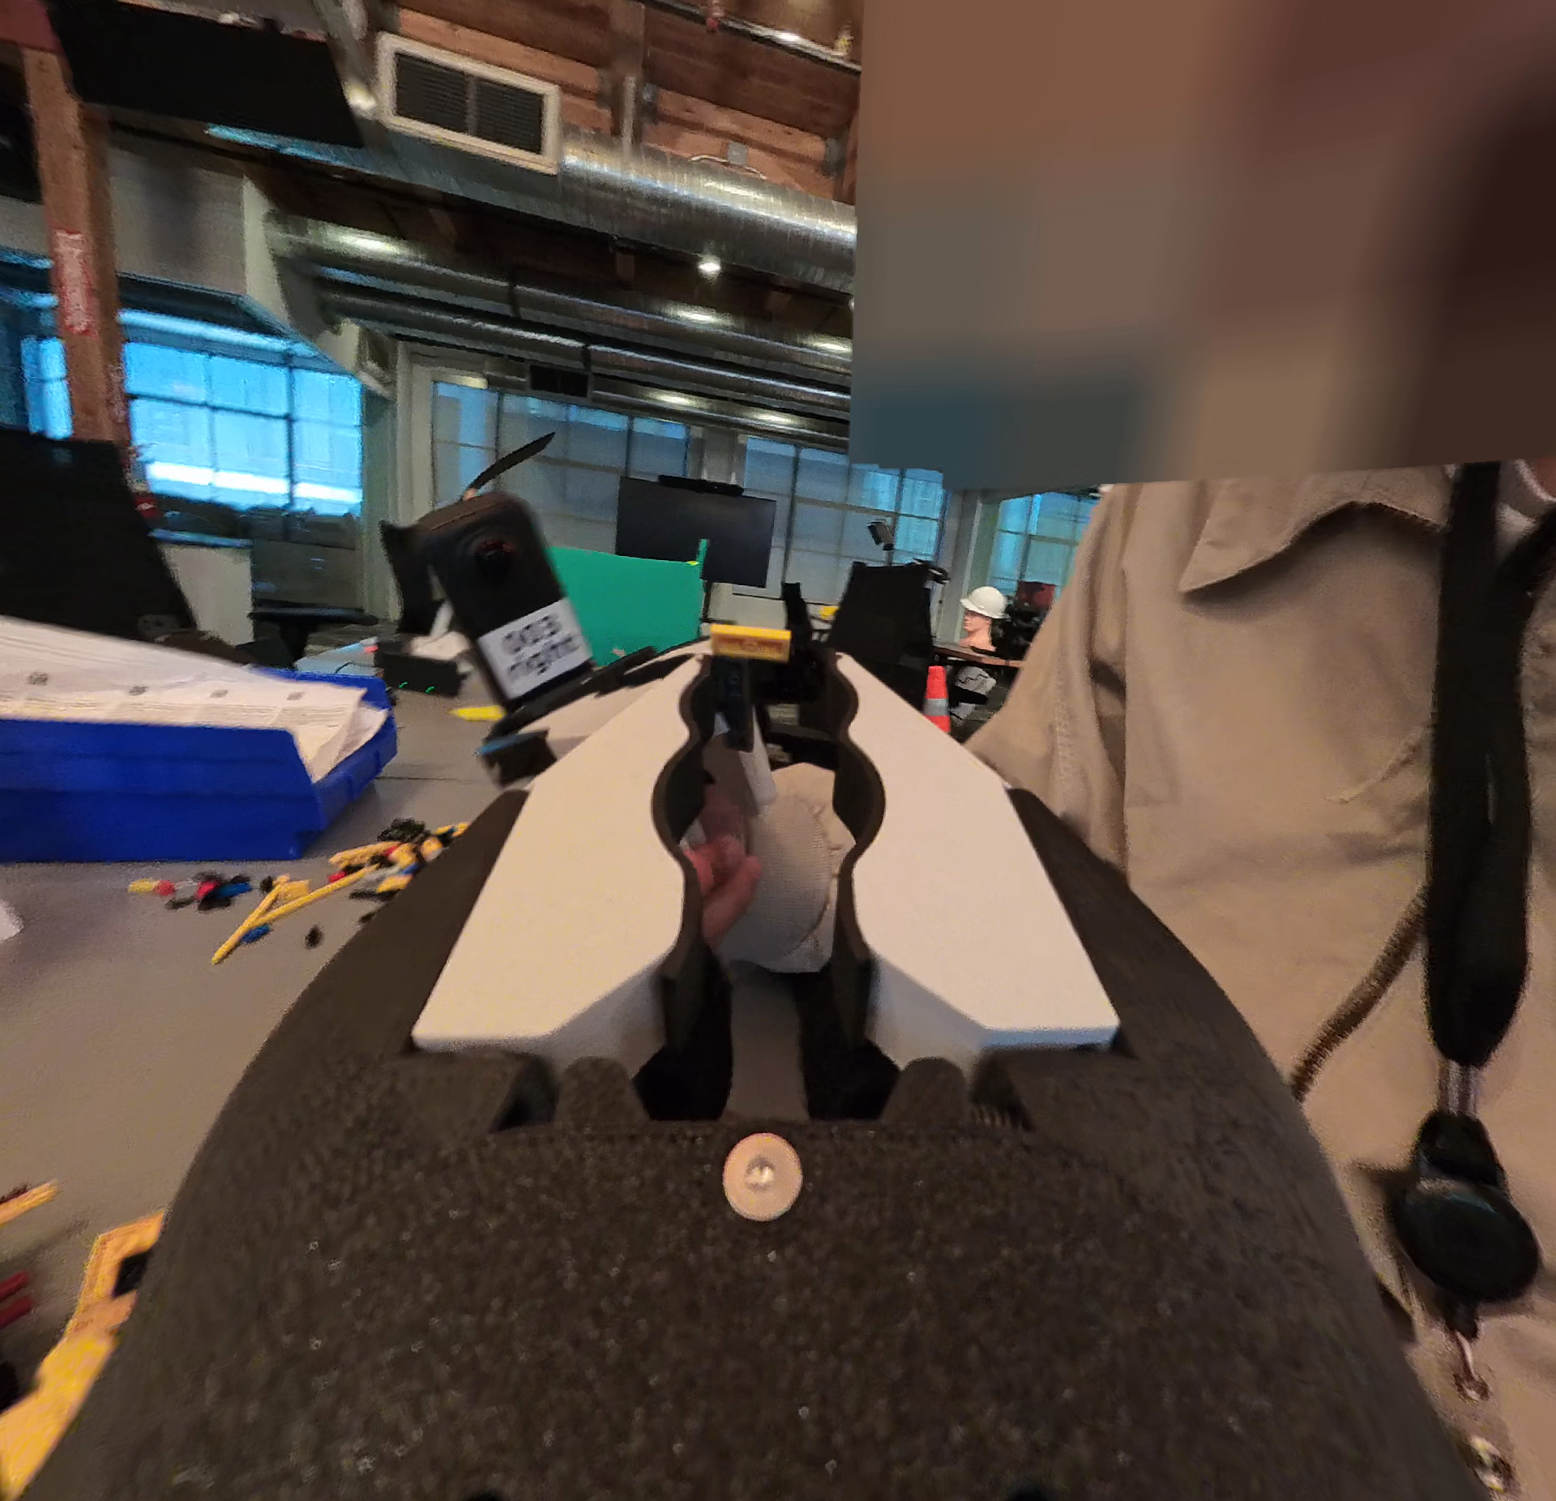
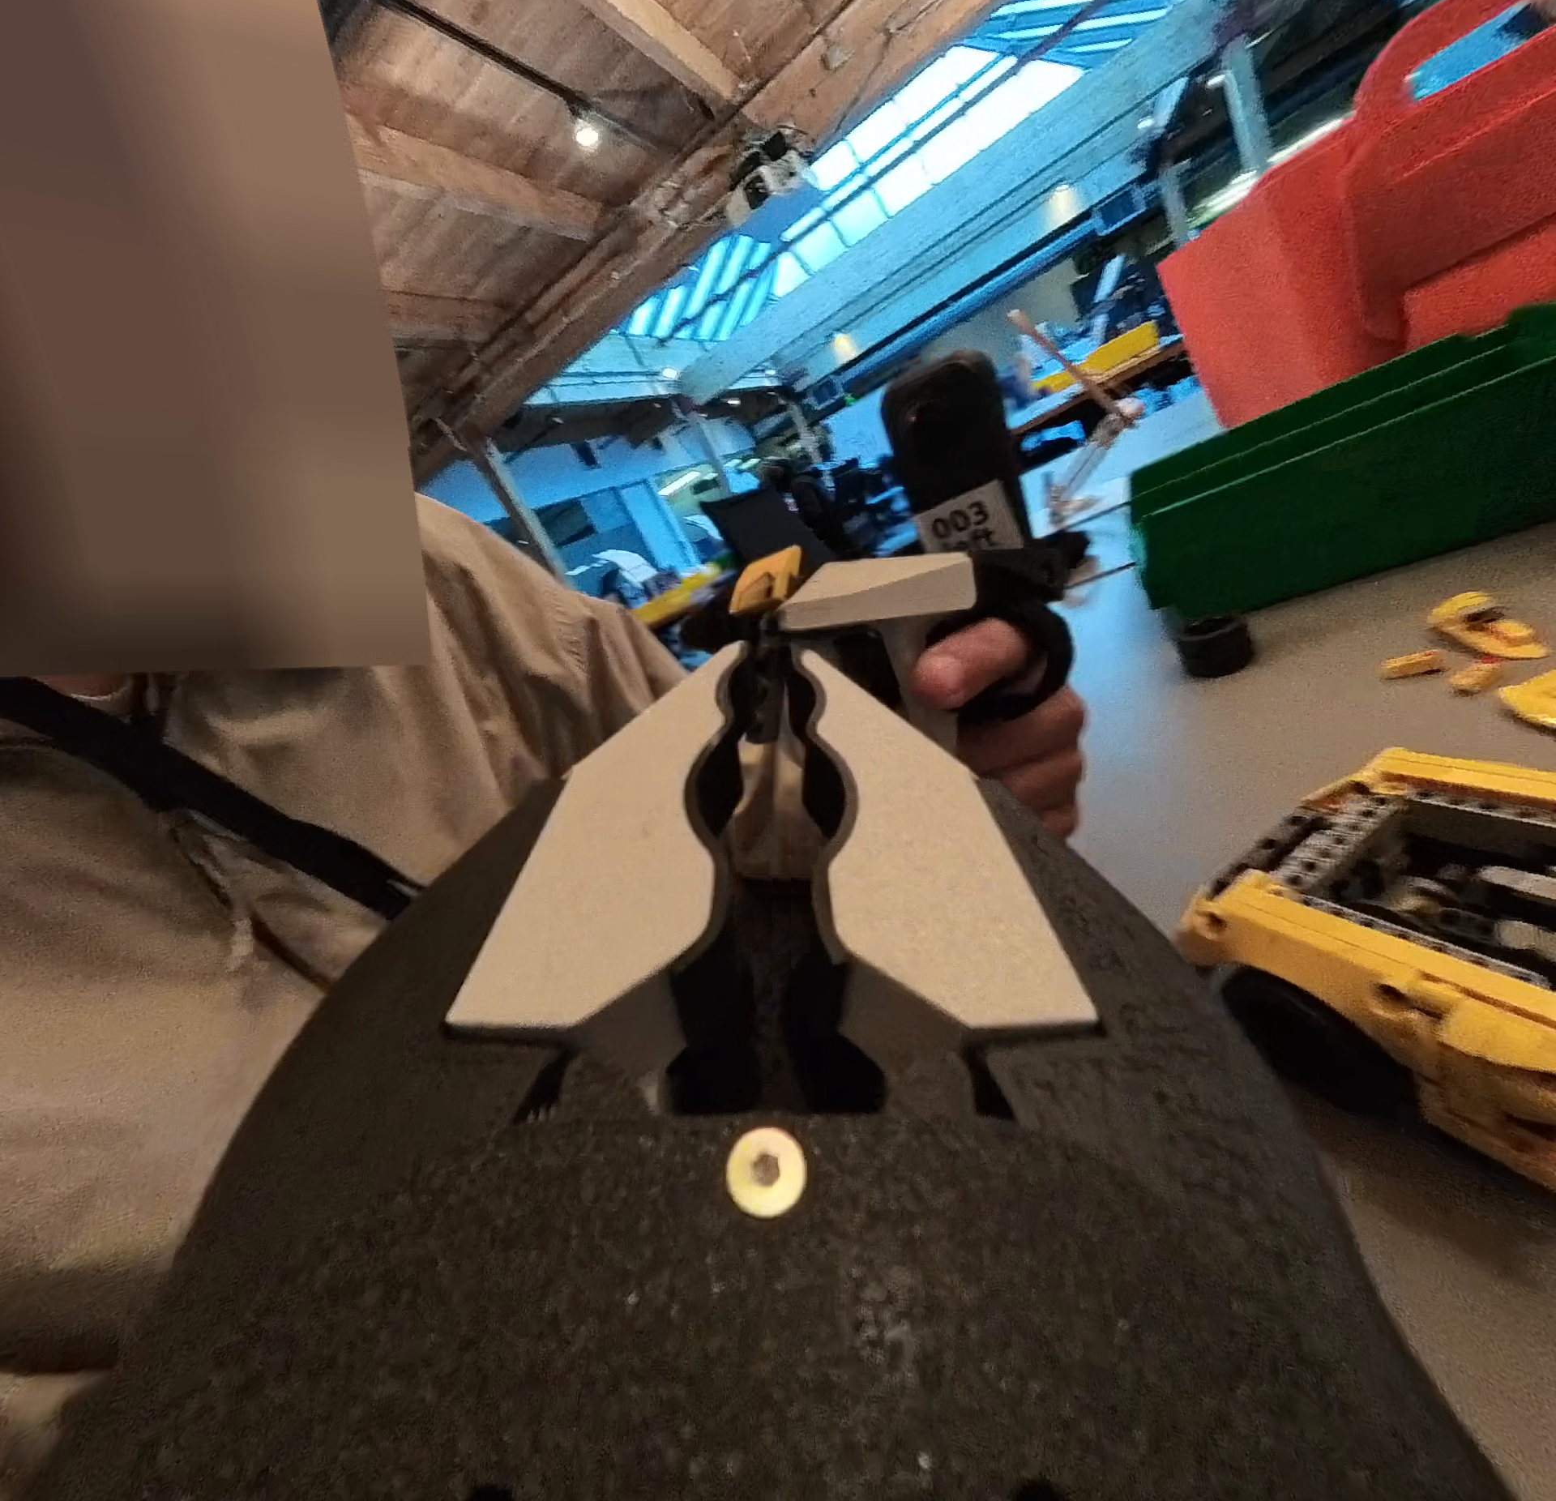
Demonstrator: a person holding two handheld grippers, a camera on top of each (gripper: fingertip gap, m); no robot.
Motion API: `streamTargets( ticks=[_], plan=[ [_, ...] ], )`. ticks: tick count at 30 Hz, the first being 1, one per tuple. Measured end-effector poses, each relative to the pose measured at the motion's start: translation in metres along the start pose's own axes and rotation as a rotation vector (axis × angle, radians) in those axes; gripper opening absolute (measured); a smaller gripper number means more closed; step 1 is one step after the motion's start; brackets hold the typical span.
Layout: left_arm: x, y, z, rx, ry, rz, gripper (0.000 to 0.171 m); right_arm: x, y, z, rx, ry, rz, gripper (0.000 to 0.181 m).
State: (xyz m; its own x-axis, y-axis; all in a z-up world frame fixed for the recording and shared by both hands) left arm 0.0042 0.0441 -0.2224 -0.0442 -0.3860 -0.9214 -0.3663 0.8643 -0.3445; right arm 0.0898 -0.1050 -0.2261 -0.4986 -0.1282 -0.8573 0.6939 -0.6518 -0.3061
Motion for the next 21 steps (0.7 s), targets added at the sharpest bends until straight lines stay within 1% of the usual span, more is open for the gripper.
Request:
streamTargets(
  ticks=[2, 3, 4, 5, 7, 9, 13, 15, 17, 20, 21],
  plan=[
    [0.001, 0.002, 0.014, -0.125, 0.041, 0.044, 0.026, -0.004, 0.01, -0.004, 0.237, 0.143, 0.053, 0.004],
    [0.001, 0.003, 0.022, -0.179, 0.068, 0.069, 0.031, -0.005, 0.014, -0.005, 0.36, 0.238, 0.089, 0.004],
    [0.001, 0.006, 0.029, -0.218, 0.101, 0.075, 0.029, -0.005, 0.017, -0.006, 0.449, 0.305, 0.13, 0.004],
    [0.0, 0.009, 0.033, -0.241, 0.136, 0.061, 0.026, -0.004, 0.018, -0.006, 0.507, 0.34, 0.171, 0.004],
    [-0.001, 0.012, 0.039, -0.258, 0.172, 0.05, 0.02, -0.007, 0.02, -0.005, 0.523, 0.356, 0.141, 0.004],
    [-0.002, 0.015, 0.041, -0.287, 0.162, 0.048, 0.013, -0.008, 0.021, -0.004, 0.539, 0.364, 0.136, 0.004],
    [-0.001, 0.013, 0.037, -0.321, 0.067, 0.093, 0.011, -0.006, 0.018, -0.004, 0.537, 0.366, 0.165, 0.004],
    [0.0, 0.012, 0.036, -0.357, 0.013, 0.113, 0.006, -0.007, 0.018, -0.004, 0.548, 0.366, 0.171, 0.004],
    [0.0, 0.012, 0.035, -0.411, -0.11, 0.143, 0.005, -0.007, 0.018, -0.007, 0.585, 0.347, 0.18, 0.004],
    [0.003, 0.008, 0.032, -0.546, -0.367, 0.21, 0.006, -0.005, 0.017, -0.016, 0.657, 0.284, 0.186, 0.003],
    [0.003, 0.007, 0.03, -0.575, -0.427, 0.222, 0.007, -0.004, 0.015, -0.019, 0.676, 0.264, 0.181, 0.003]
  ],
)
Point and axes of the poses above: each gripper's, where its closed fingertips meet, y back along the fingers, x out of its underside, z = x × y across the jaws, the point moved 10 cm from there along y, back along the fingers, and after that the axes turned 8 degrees about -x, right-handed, at the moved point
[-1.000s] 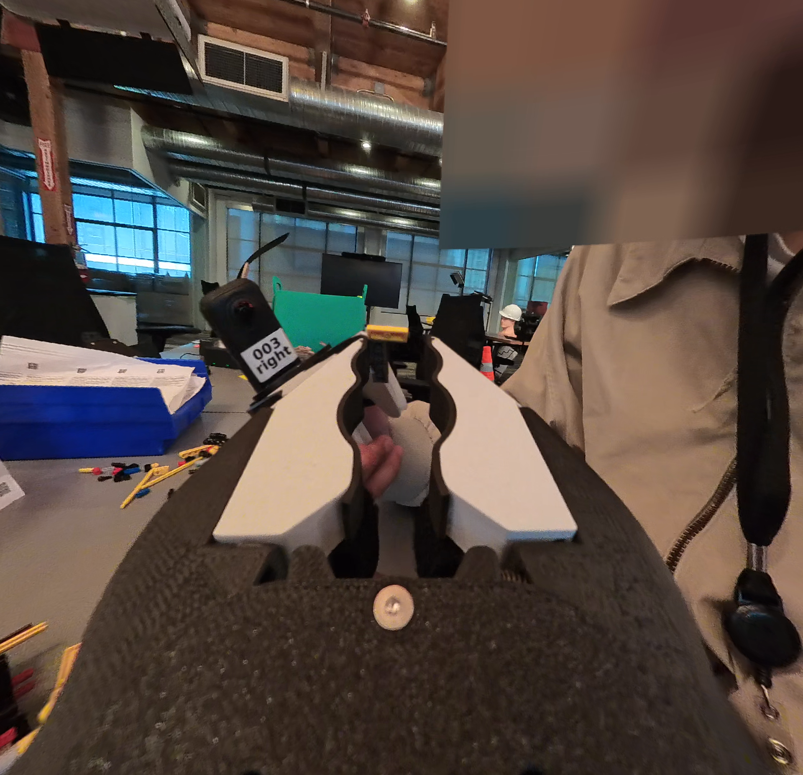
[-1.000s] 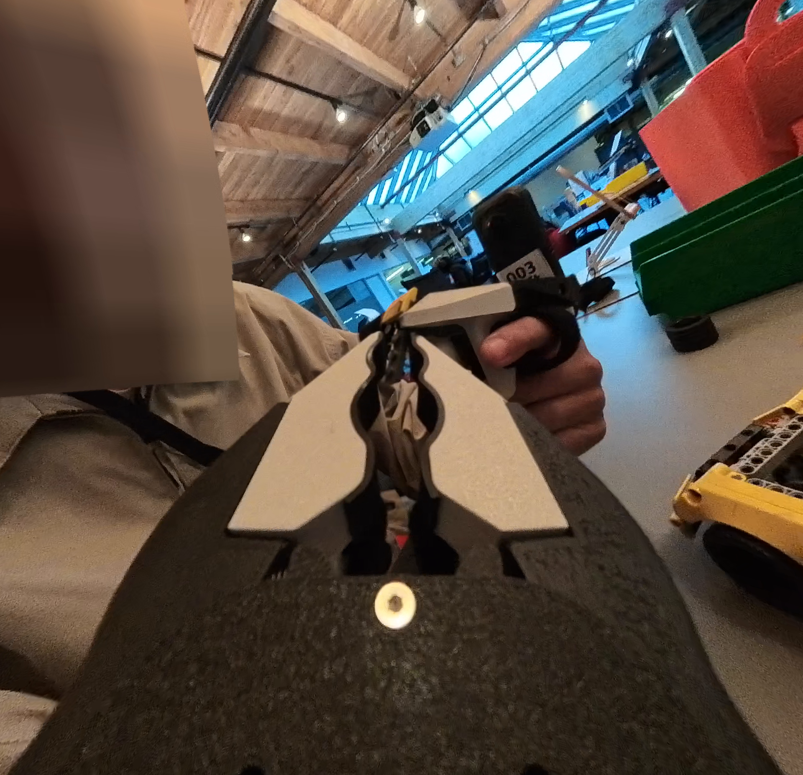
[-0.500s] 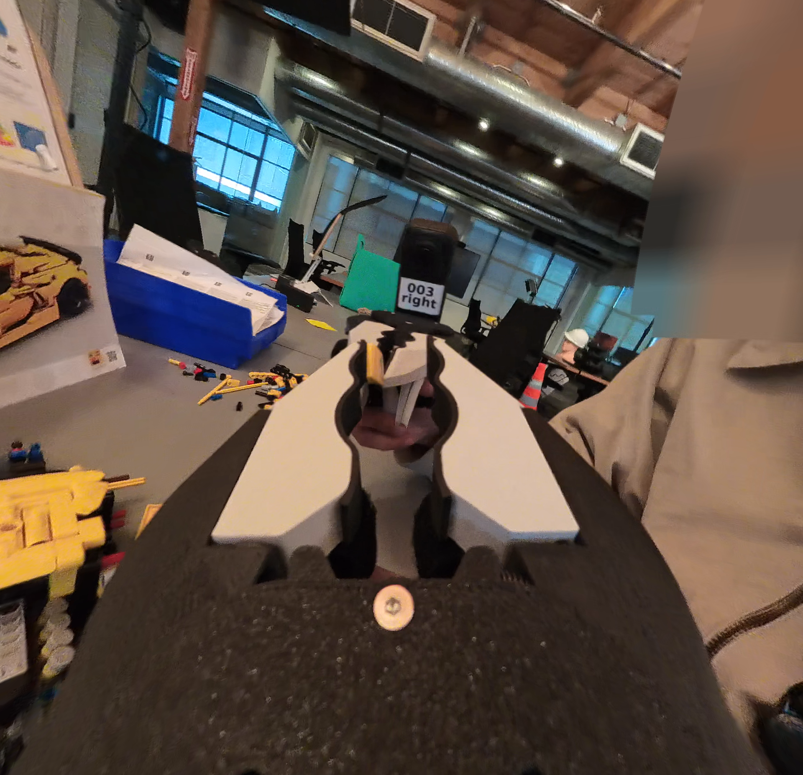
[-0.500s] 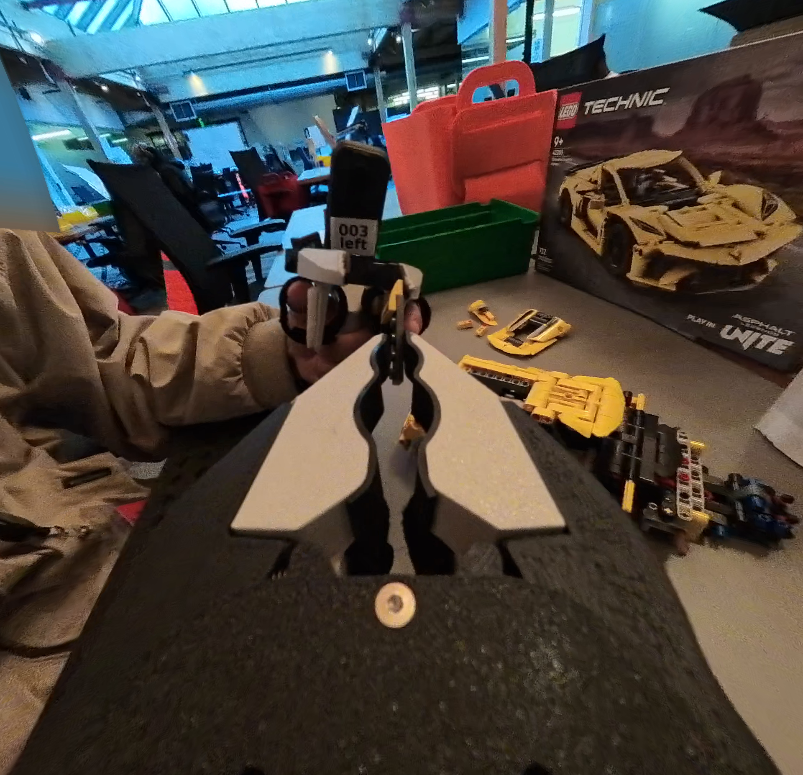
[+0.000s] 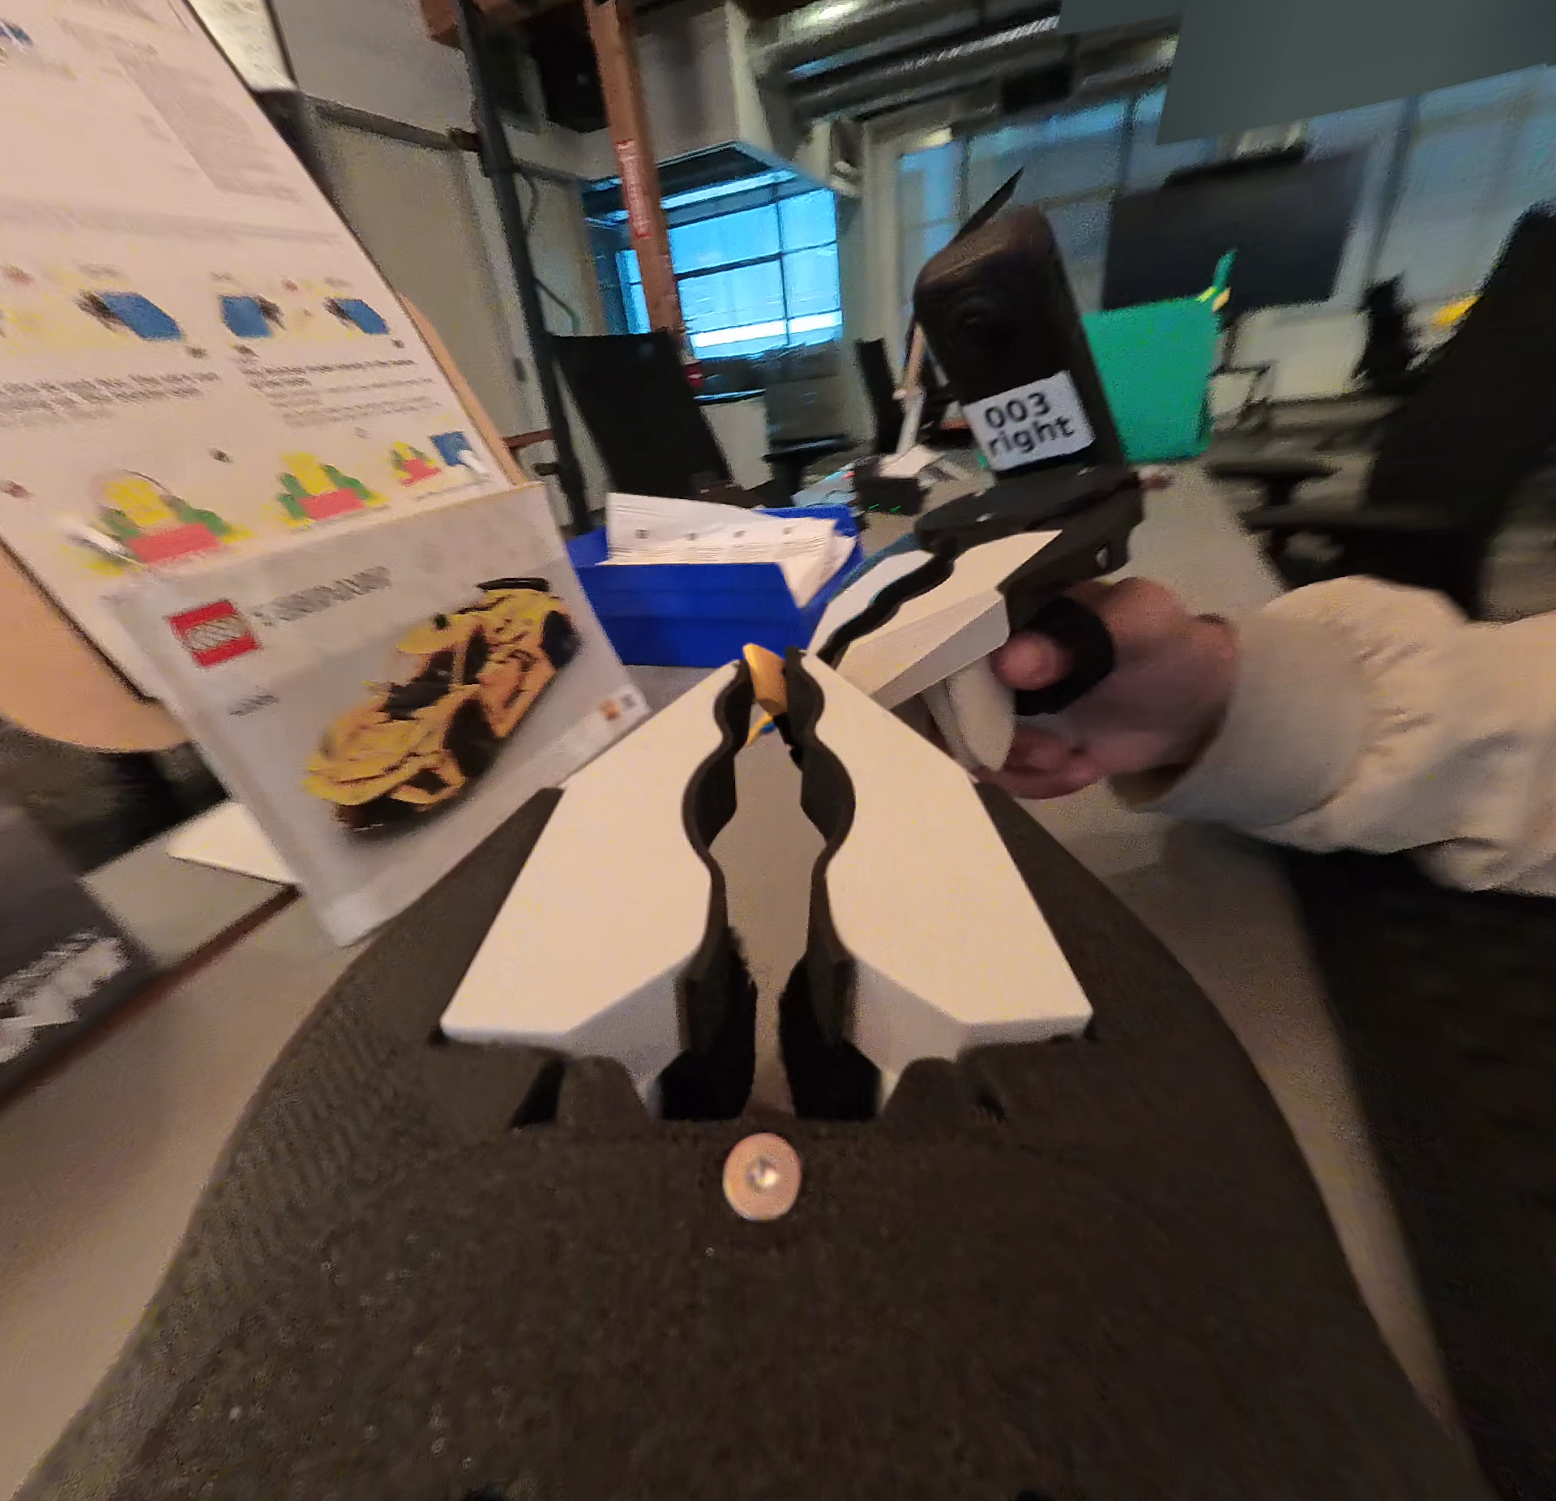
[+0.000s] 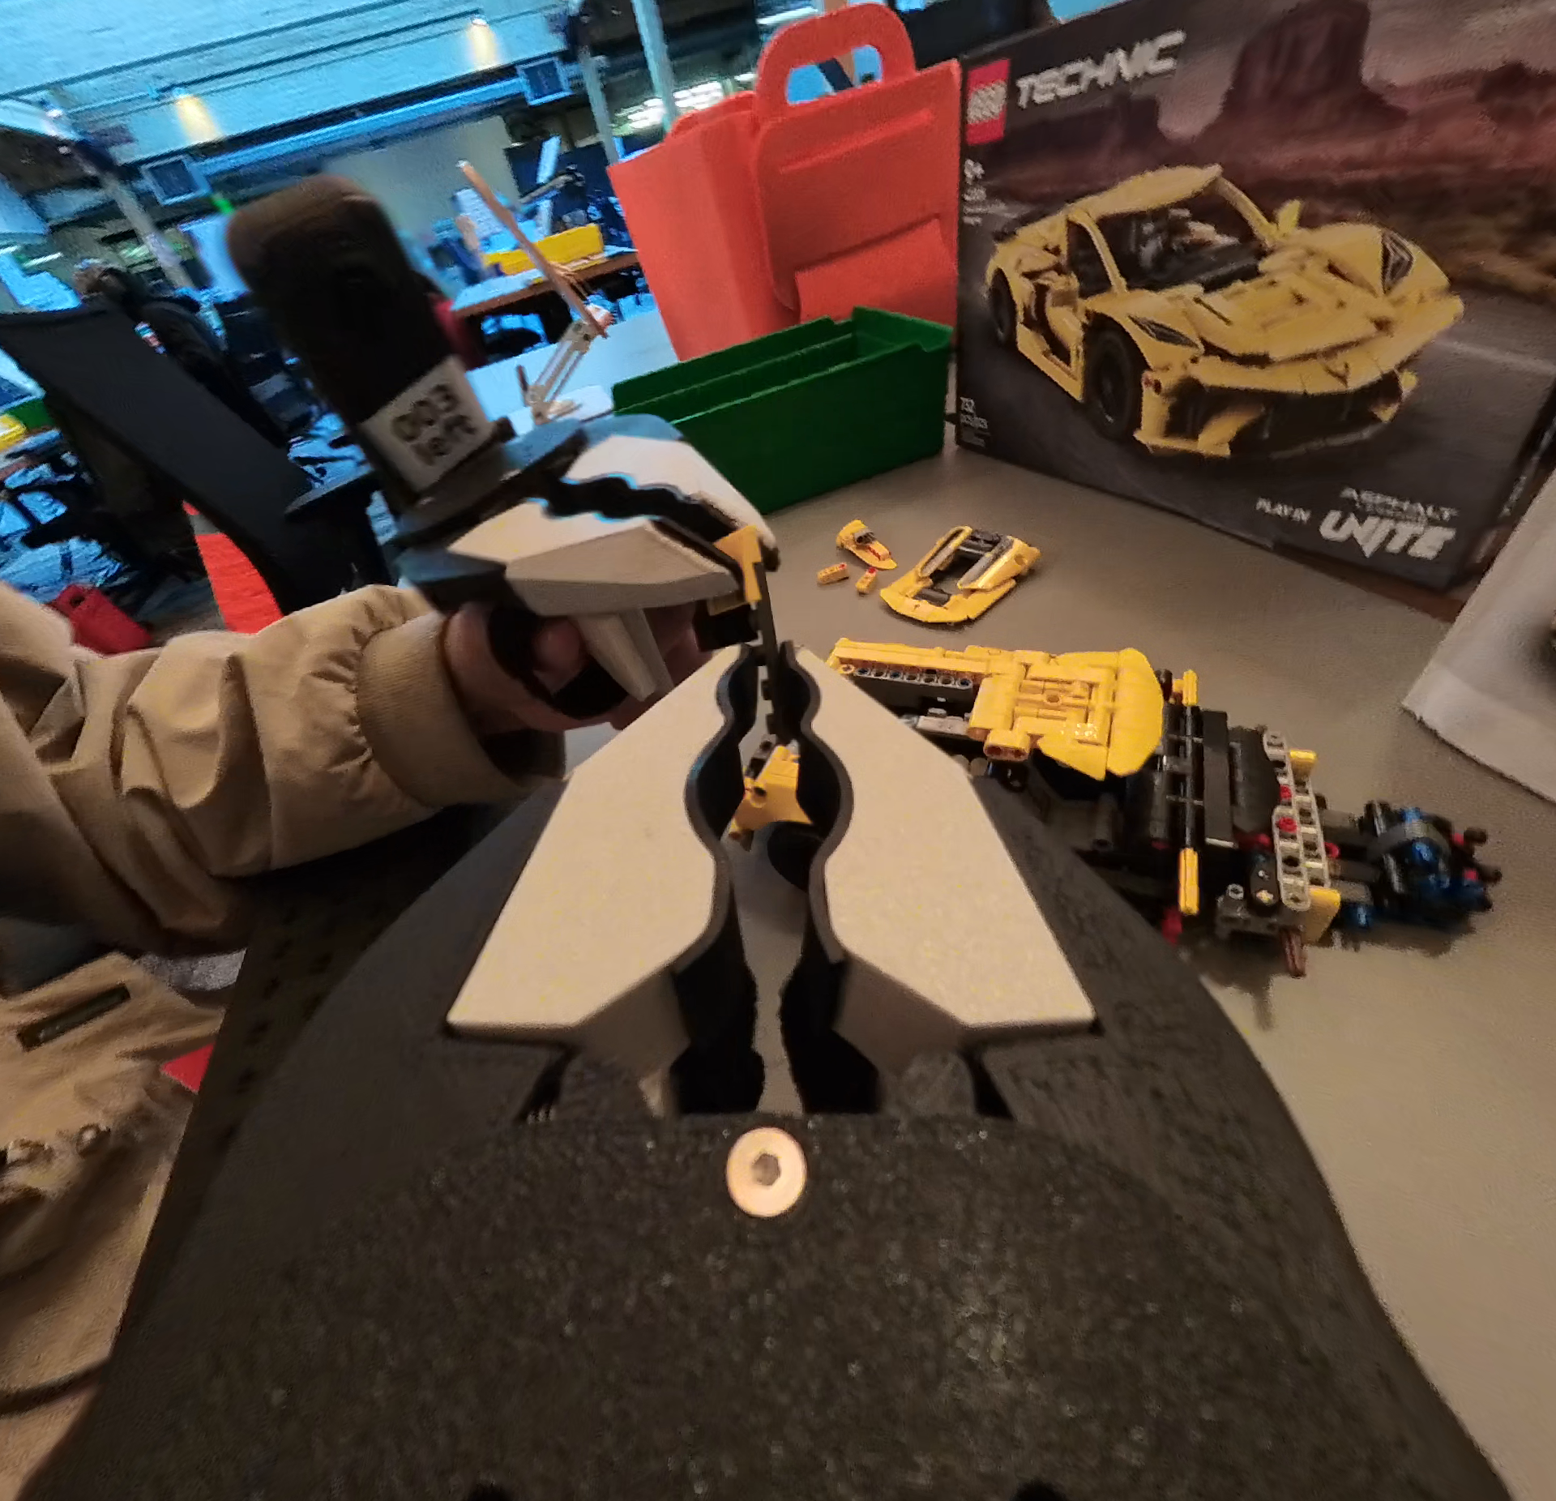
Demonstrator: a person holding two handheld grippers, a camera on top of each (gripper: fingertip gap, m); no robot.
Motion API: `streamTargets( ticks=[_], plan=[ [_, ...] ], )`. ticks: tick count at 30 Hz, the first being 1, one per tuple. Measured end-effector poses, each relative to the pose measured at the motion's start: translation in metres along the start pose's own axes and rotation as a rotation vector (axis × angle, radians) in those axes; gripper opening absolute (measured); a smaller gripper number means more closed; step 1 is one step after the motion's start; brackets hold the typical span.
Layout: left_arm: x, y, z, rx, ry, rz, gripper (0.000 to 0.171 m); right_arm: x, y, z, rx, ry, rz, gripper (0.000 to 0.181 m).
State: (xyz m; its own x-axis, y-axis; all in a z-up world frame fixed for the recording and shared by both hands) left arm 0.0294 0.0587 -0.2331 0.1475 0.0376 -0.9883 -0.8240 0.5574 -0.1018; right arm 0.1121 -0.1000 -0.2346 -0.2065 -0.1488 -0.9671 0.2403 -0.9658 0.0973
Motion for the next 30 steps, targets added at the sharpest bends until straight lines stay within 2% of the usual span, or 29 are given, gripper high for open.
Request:
streamTargets(
  ticks=[4, 5, 7, 9, 10, 12, 14, 15, 18, 19, 21, 22, 24, 26, 28, 30],
  plan=[
    [0.002, -0.001, -0.001, -0.115, -0.161, 0.024, 0.007, 0.002, -0.008, -0.004, 0.086, -0.144, -0.032, 0.003],
    [0.002, -0.001, -0.002, -0.118, -0.19, 0.027, 0.006, 0.004, -0.011, -0.005, 0.086, -0.177, -0.045, 0.004],
    [0.004, -0.002, -0.014, -0.03, -0.223, 0.021, 0.004, 0.006, -0.006, -0.013, 0.128, -0.262, -0.093, 0.002],
    [0.005, -0.006, -0.022, -0.052, -0.285, 0.045, 0.004, 0.006, 0.001, -0.019, 0.083, -0.306, -0.11, 0.003],
    [0.004, -0.006, -0.021, -0.063, -0.265, 0.034, 0.004, 0.006, 0.007, -0.024, 0.096, -0.293, -0.116, 0.003],
    [0.0, -0.004, -0.016, -0.025, -0.094, -0.029, 0.004, 0.004, 0.02, -0.029, 0.06, -0.271, -0.095, 0.003],
    [-0.002, -0.001, -0.007, -0.046, 0.034, -0.075, 0.004, 0.006, 0.039, -0.045, 0.159, -0.213, 0.046, 0.003],
    [-0.003, 0.0, -0.002, -0.045, 0.101, -0.09, 0.004, 0.01, 0.055, -0.055, 0.254, -0.161, 0.189, 0.003],
    [-0.003, 0.002, 0.01, -0.02, 0.31, -0.106, 0.004, 0.03, 0.125, -0.085, 0.676, -0.03, 0.673, 0.003],
    [-0.003, 0.004, 0.013, -0.009, 0.365, -0.125, 0.004, 0.037, 0.146, -0.088, 0.729, -0.069, 0.766, 0.003],
    [-0.002, 0.004, 0.018, 0.046, 0.512, -0.161, 0.004, 0.046, 0.176, -0.089, 0.767, -0.221, 0.828, 0.003],
    [0.0, 0.005, 0.021, 0.065, 0.6, -0.184, 0.004, 0.047, 0.184, -0.088, 0.775, -0.266, 0.814, 0.003],
    [0.004, 0.006, 0.026, 0.111, 0.76, -0.228, 0.004, 0.042, 0.194, -0.088, 0.84, -0.255, 0.81, 0.019],
    [0.007, 0.006, 0.029, 0.141, 0.845, -0.26, 0.003, 0.031, 0.183, -0.082, 0.812, -0.193, 0.762, 0.026],
    [0.008, 0.006, 0.029, 0.149, 0.866, -0.267, 0.004, 0.009, 0.145, -0.069, 0.633, -0.099, 0.558, 0.029],
    [0.009, 0.004, 0.027, 0.165, 0.862, -0.268, 0.004, -0.013, 0.092, -0.045, 0.314, -0.06, 0.309, 0.027]
  ],
)
Point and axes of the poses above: each gripper's, where its closed fingertips meet, y back along the fingers, x out of its underside, z = x × y across the jaws, the point moved 10 cm from there along y, back along the fingers, and after that the axes turned 8 degrees about -x, right-handed, at the moved point
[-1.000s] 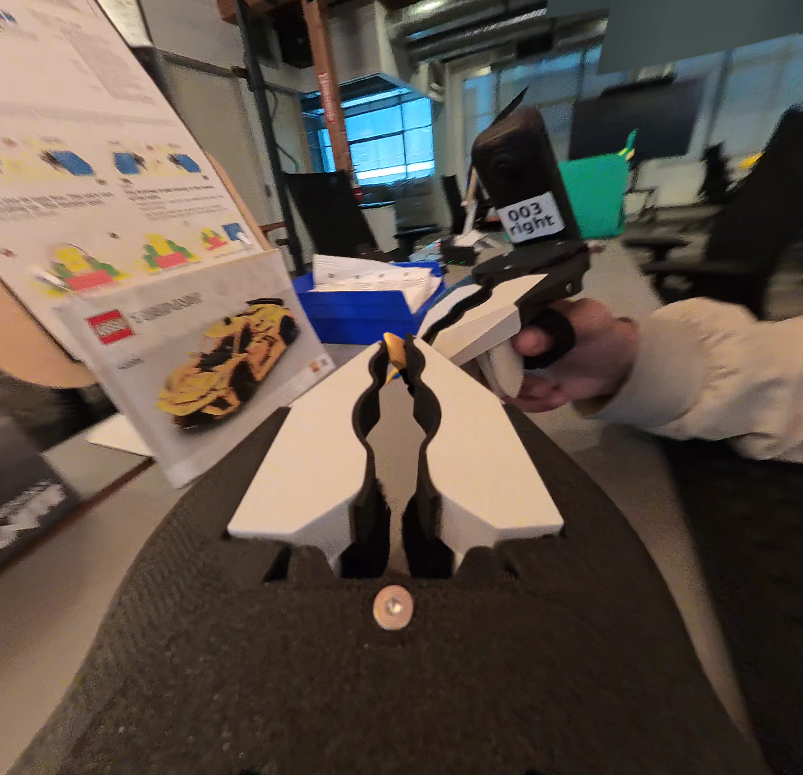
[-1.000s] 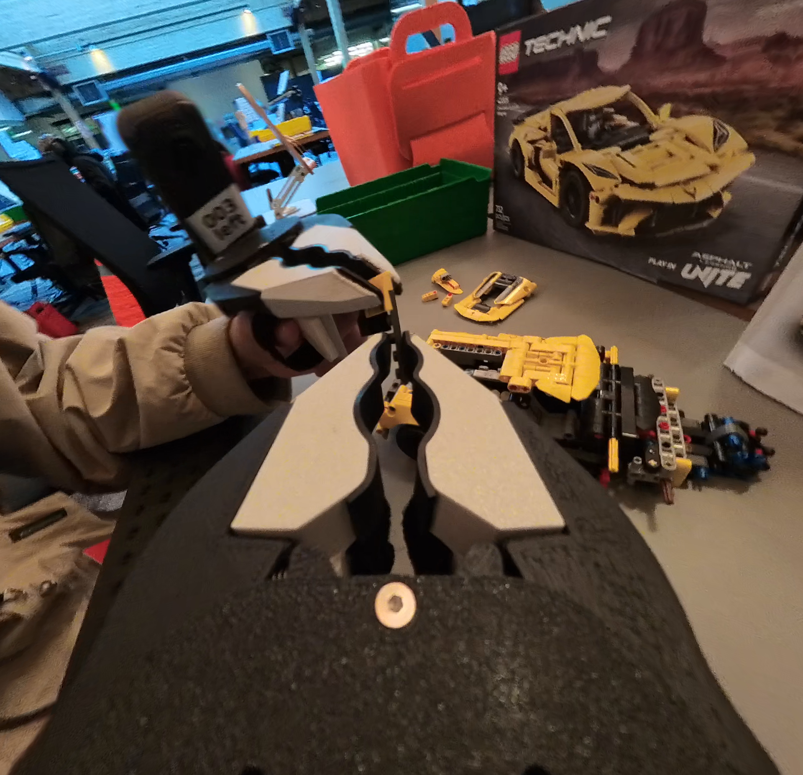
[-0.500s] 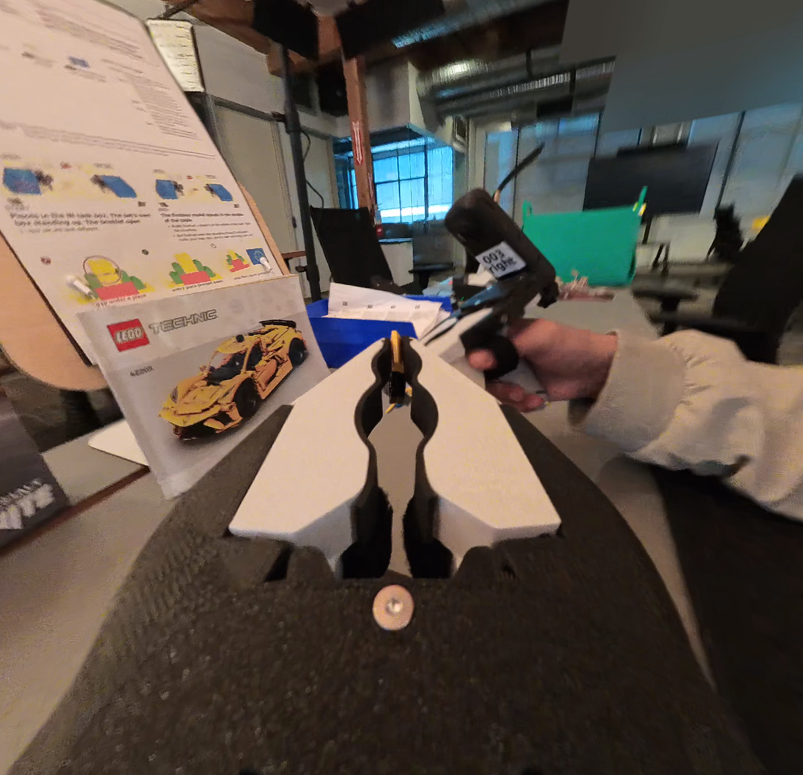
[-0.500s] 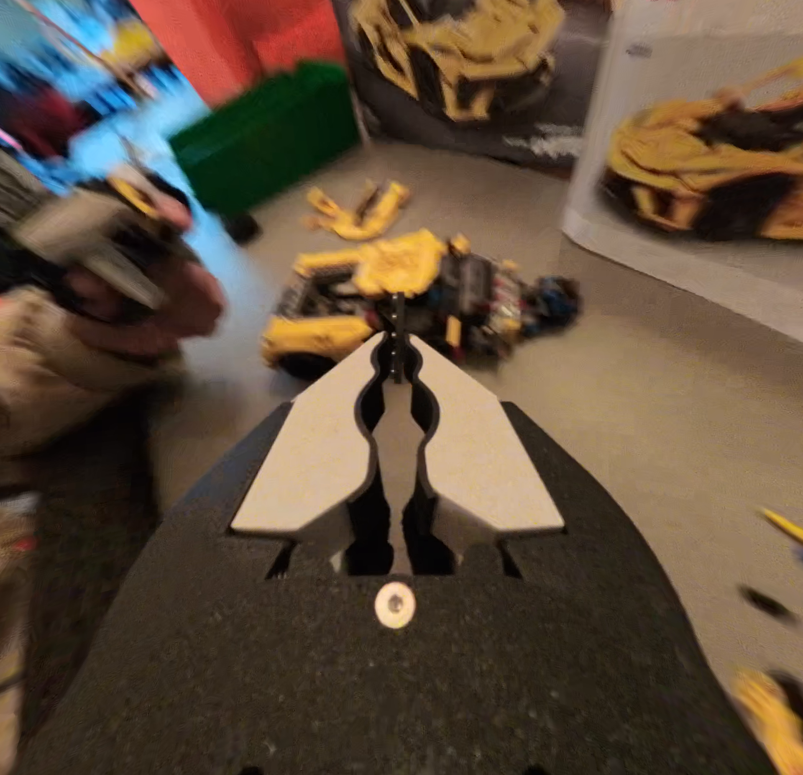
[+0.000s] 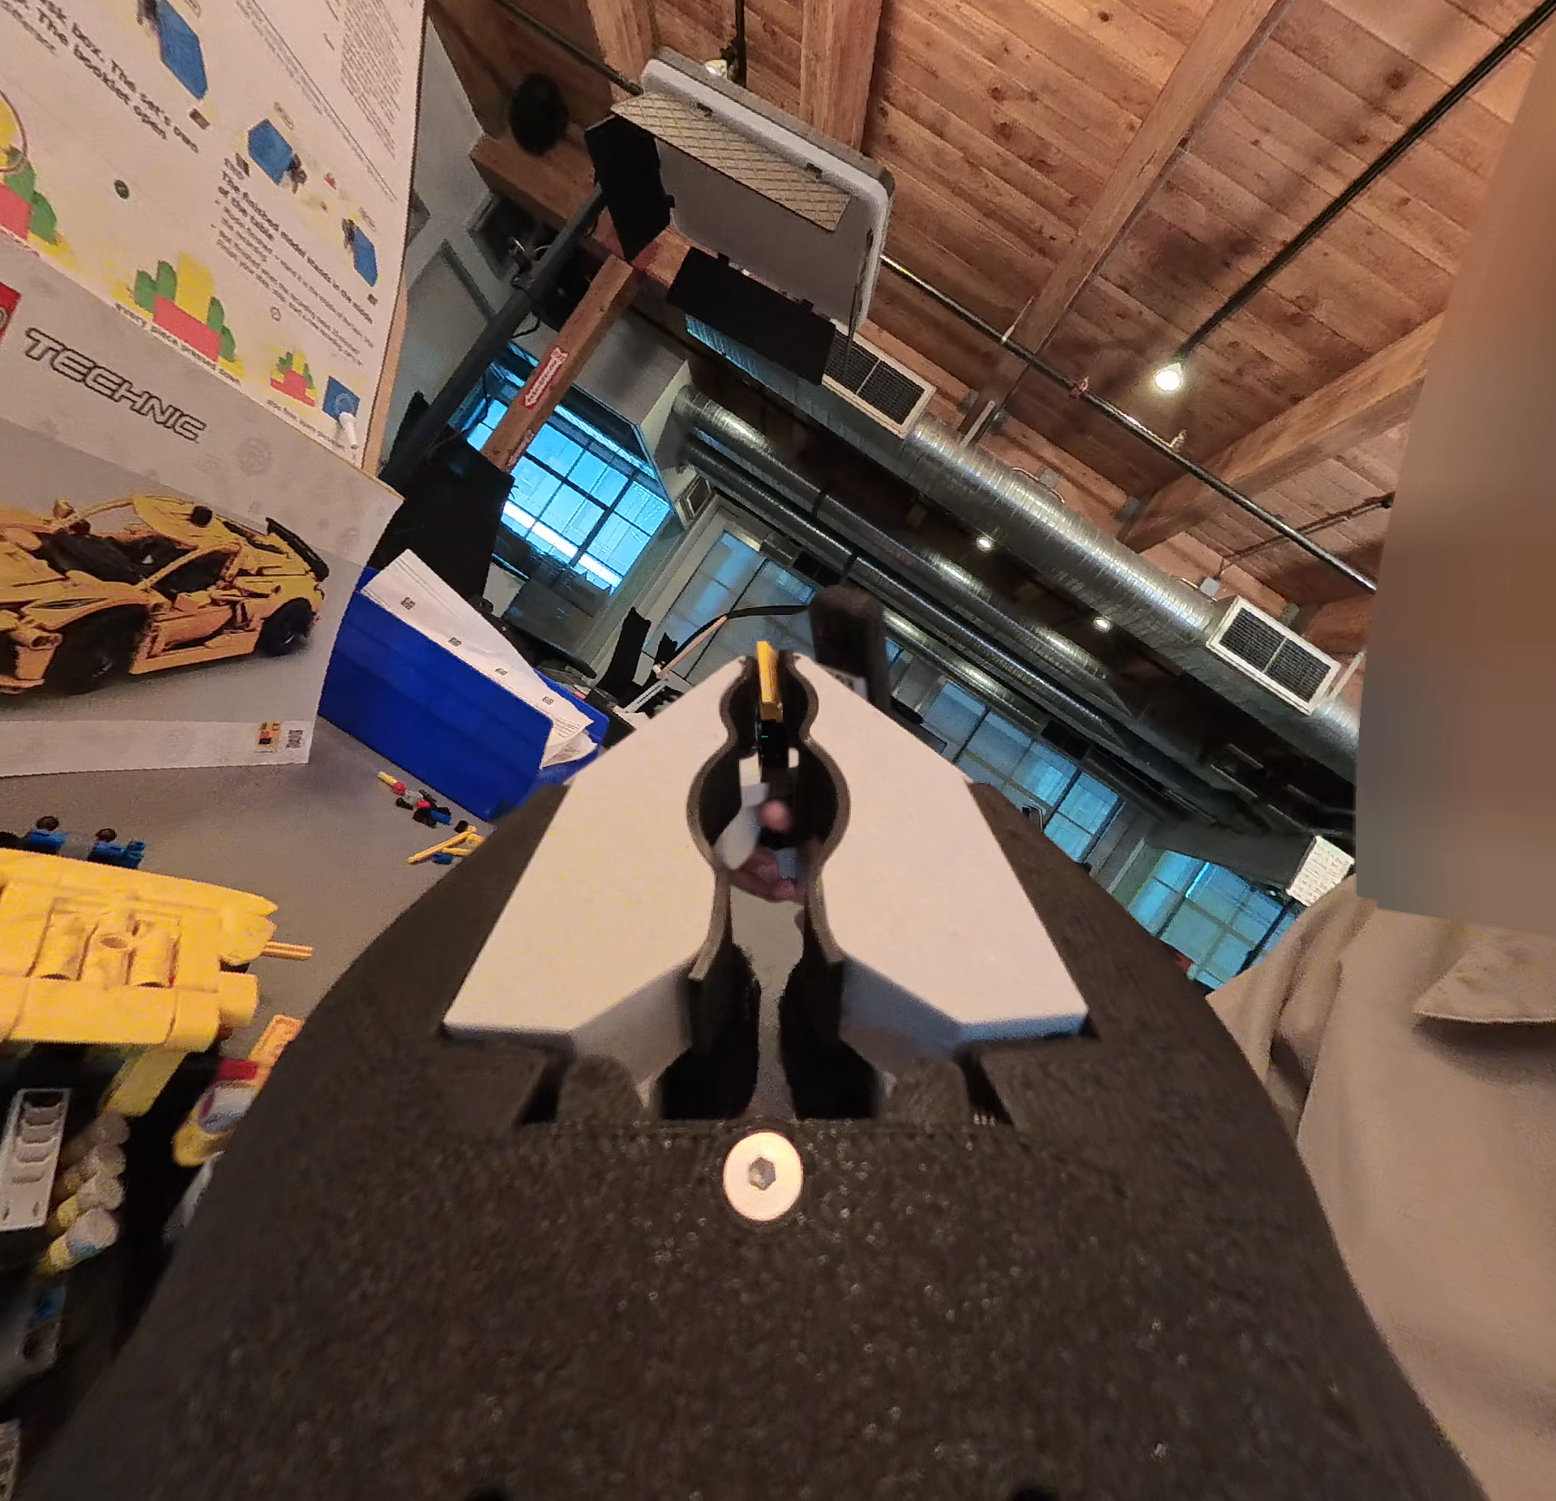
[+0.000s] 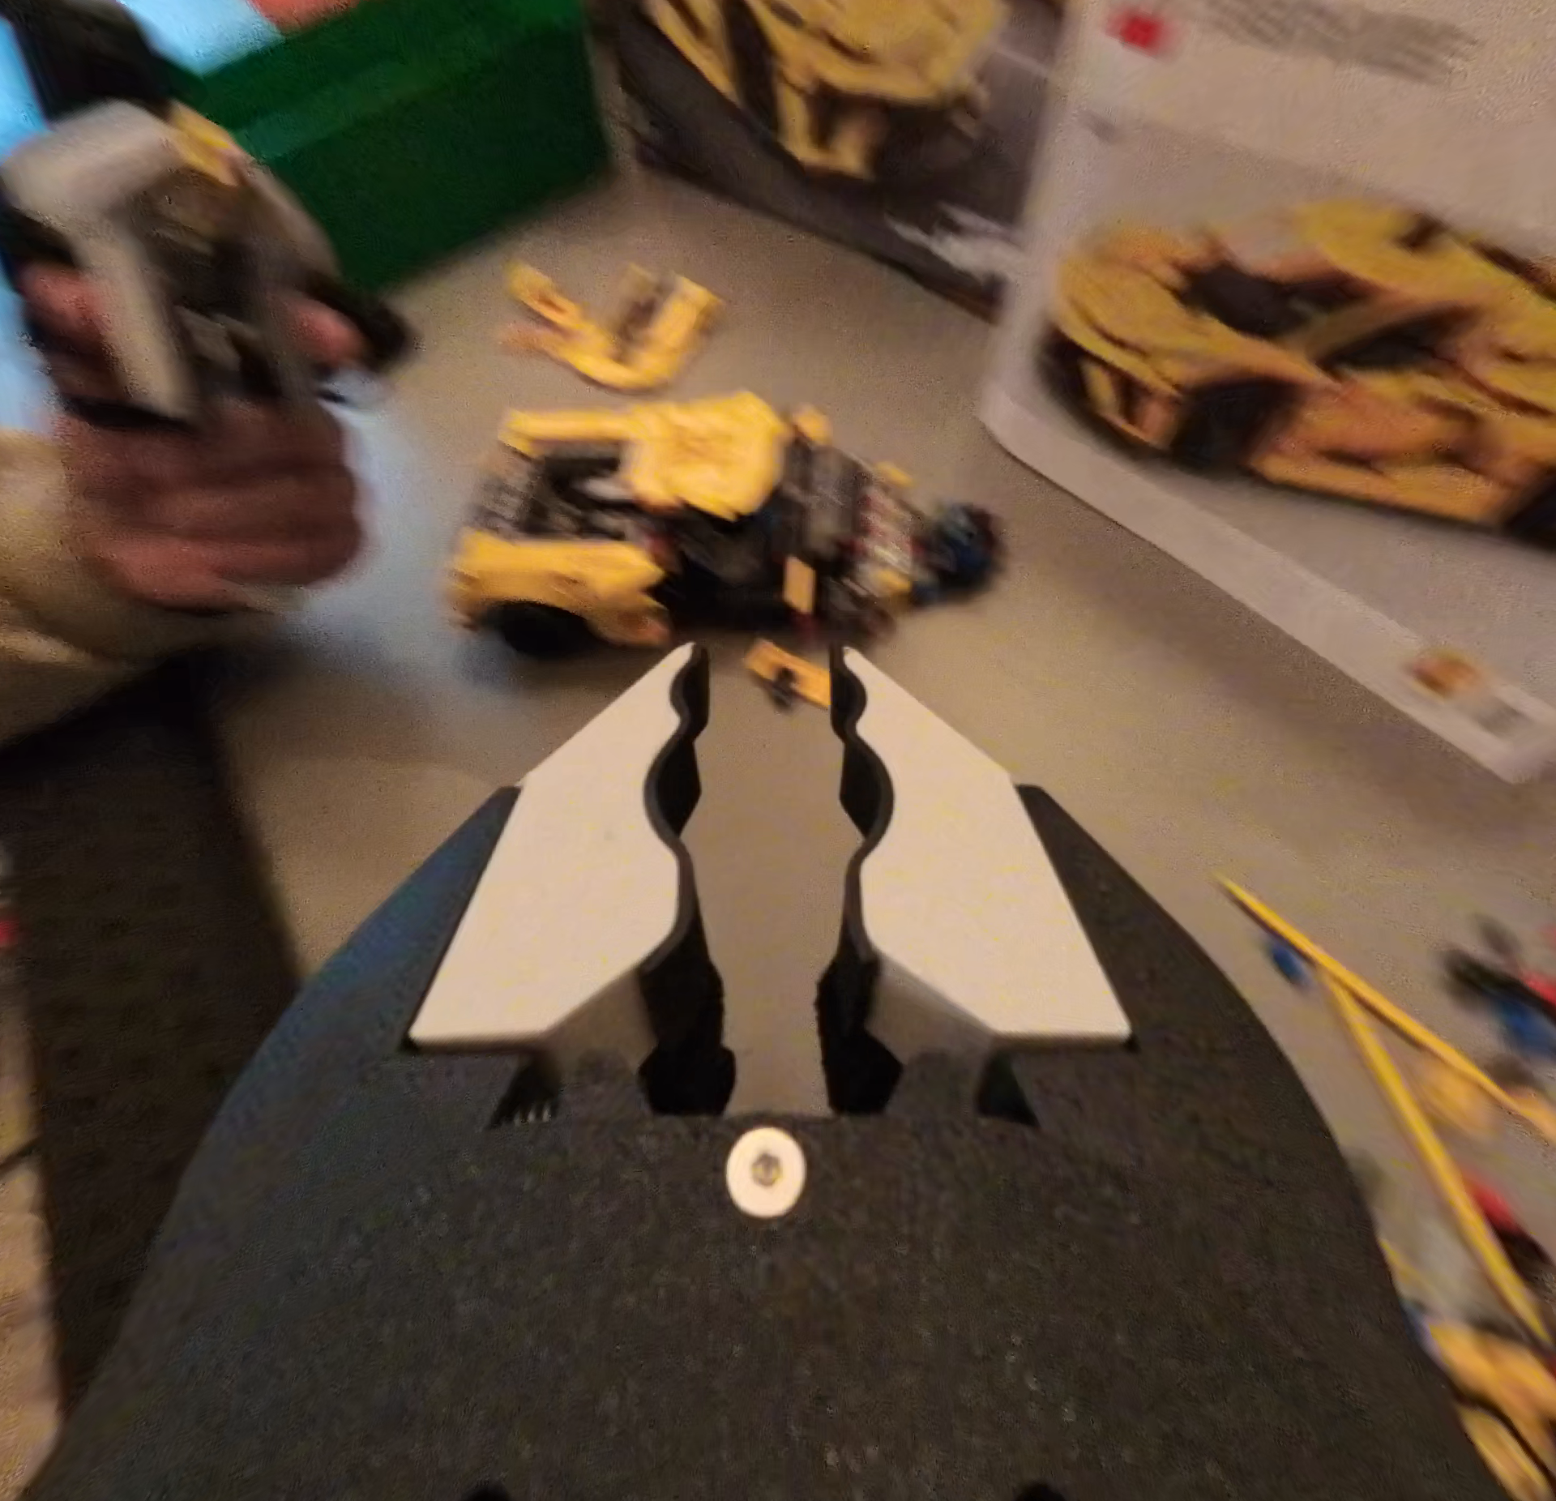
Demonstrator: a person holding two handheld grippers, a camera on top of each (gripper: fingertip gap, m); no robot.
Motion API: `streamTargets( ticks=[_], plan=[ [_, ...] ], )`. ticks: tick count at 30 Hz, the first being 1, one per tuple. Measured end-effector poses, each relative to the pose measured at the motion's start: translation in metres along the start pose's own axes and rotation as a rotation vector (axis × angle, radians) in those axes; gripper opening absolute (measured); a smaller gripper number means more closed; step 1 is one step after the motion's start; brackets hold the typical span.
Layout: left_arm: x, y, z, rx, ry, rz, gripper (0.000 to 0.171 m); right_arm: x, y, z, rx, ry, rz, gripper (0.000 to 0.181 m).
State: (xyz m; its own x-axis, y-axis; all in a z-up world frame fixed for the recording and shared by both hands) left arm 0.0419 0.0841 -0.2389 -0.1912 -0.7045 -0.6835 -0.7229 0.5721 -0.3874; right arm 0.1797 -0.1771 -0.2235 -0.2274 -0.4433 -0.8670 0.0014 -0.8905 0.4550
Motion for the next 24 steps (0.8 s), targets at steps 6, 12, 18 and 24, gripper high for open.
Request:
streamTargets(
  ticks=[6, 12, 18, 24],
  plan=[
    [0.005, -0.003, -0.006, 0.062, 0.0, 0.017, 0.004, -0.036, -0.075, 0.07, -0.689, -0.226, -0.371, 0.024],
    [0.007, -0.005, -0.01, 0.098, 0.005, 0.021, 0.004, -0.03, -0.078, 0.073, -0.697, -0.226, -0.378, 0.005],
    [0.009, -0.006, -0.013, 0.133, 0.01, 0.041, 0.003, -0.026, -0.079, 0.073, -0.811, -0.296, -0.416, 0.006],
    [0.009, -0.005, -0.015, 0.172, 0.016, 0.036, 0.003, -0.024, -0.083, 0.072, -0.903, -0.39, -0.444, 0.004]
  ],
)
Point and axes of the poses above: each gripper's, where its closed fingertips meet, y back along the fingers, x out of its underside, z = x × y across the jaws, the point moved 10 cm from there along y, back along the fingers, and after that the axes turned 8 degrees about -x, right-handed, at the moved point
